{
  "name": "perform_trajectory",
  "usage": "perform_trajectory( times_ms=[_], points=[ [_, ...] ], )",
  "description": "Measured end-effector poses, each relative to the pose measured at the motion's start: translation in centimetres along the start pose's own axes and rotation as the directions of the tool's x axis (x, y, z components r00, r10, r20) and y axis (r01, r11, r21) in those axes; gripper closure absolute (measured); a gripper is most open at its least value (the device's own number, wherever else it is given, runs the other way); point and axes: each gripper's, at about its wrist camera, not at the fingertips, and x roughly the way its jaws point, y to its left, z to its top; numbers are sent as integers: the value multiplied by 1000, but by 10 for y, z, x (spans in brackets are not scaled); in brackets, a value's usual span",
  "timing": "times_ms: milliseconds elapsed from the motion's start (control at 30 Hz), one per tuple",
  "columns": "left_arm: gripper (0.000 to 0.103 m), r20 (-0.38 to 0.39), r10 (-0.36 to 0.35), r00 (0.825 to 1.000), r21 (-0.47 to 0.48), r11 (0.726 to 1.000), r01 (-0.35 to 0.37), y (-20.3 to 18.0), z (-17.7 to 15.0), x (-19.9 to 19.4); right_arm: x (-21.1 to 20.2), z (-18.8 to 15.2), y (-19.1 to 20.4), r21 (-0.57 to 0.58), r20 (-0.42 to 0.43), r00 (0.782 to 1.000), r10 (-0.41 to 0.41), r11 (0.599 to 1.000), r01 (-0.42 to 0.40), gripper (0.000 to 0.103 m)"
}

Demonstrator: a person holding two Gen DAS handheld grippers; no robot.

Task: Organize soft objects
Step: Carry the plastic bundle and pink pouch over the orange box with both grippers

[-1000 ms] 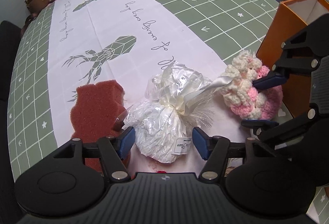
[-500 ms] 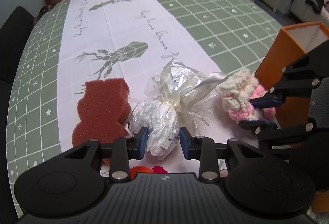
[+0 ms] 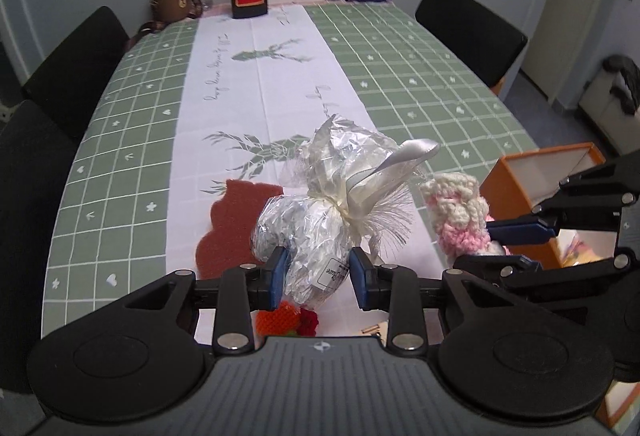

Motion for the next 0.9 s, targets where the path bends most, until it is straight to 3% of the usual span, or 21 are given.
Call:
perform_trajectory(
  times_ms=[200,400,667,900],
  points=[
    [66,64,-33,997,-59,998,36,-16,-2,-46,-52,-8,2,-9,84,996,-38,999,39,80],
    [66,98,-117,988,-64,990,123,-57,-5,-73,-94,-35,-17,12,116,988,-105,994,105,80],
    [65,42,-246,968,-79,965,249,-119,-5,-61,-103,-84,-68,67,63,980,-188,981,184,80],
    [65,-33,-317,948,-80,946,314,-170,2,-28,-86,-125,-116,92,8,983,-184,979,182,80]
  ],
)
